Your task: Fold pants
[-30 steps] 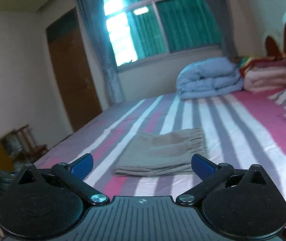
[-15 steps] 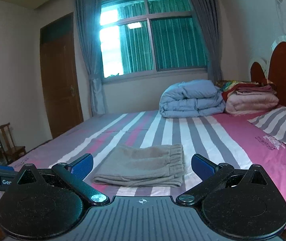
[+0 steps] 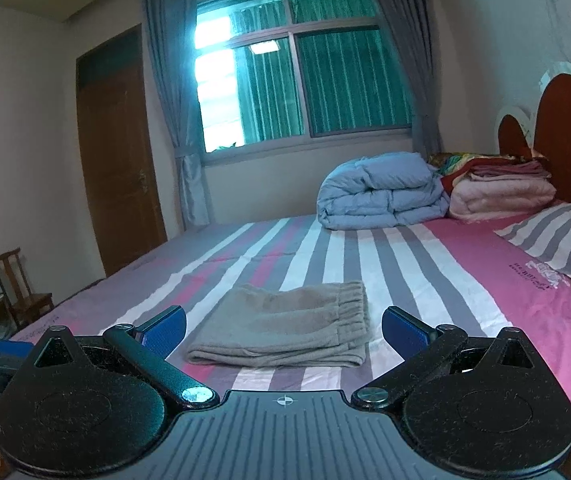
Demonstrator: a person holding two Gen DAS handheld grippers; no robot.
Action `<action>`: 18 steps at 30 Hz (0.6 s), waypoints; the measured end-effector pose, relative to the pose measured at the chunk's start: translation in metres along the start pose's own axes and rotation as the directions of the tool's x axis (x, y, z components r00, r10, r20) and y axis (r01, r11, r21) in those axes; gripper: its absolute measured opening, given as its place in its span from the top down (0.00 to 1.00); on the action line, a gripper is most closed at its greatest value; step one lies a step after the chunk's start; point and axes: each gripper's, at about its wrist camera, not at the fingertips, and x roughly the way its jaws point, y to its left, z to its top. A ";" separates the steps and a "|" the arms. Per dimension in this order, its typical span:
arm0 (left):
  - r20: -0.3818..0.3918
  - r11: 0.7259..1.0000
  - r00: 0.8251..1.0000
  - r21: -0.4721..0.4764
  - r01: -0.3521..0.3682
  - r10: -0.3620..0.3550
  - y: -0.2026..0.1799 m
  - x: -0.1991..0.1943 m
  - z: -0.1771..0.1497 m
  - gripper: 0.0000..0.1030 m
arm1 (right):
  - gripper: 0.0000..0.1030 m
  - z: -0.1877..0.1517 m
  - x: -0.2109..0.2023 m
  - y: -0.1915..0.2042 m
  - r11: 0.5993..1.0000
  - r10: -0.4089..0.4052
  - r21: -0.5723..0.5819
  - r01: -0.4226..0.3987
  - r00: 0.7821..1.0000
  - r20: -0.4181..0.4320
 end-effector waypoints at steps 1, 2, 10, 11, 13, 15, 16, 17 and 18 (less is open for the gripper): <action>0.000 1.000 1.000 0.000 -0.002 0.002 -0.001 0.000 0.000 0.06 | 0.00 -0.001 0.001 -0.001 1.000 0.000 0.002 0.000 1.000 -0.003; 0.001 1.000 1.000 0.001 -0.004 0.004 -0.001 0.000 -0.001 0.06 | 0.00 -0.001 0.001 -0.002 1.000 -0.002 0.004 0.002 1.000 -0.006; -0.003 1.000 1.000 0.009 0.004 -0.004 0.000 0.000 -0.002 0.06 | 0.00 -0.001 0.004 -0.002 1.000 -0.023 0.006 0.023 0.999 -0.026; -0.003 1.000 1.000 0.006 0.005 -0.005 0.002 0.000 -0.001 0.06 | 0.00 -0.001 0.004 -0.001 1.000 -0.020 0.005 0.020 0.999 -0.028; -0.001 1.000 1.000 0.003 0.007 -0.007 0.002 0.000 -0.001 0.06 | 0.00 -0.001 0.004 0.001 1.000 -0.014 0.002 0.014 1.000 -0.028; 0.000 1.000 1.000 0.000 0.005 -0.005 0.002 0.000 -0.001 0.06 | 0.00 -0.002 0.004 0.002 1.000 -0.012 -0.006 0.012 1.000 -0.027; 0.001 1.000 1.000 0.000 0.005 -0.005 0.002 0.000 -0.001 0.06 | 0.00 -0.001 0.004 0.003 1.000 -0.012 -0.009 0.011 1.000 -0.027; -0.001 1.000 1.000 0.000 0.006 -0.006 0.003 0.000 -0.001 0.06 | 0.00 -0.002 0.004 0.003 1.000 -0.011 -0.009 0.011 1.000 -0.026; -0.002 1.000 1.000 0.001 0.008 -0.008 0.003 0.000 -0.001 0.06 | 0.00 -0.002 0.004 0.003 1.000 -0.009 -0.007 0.009 1.000 -0.026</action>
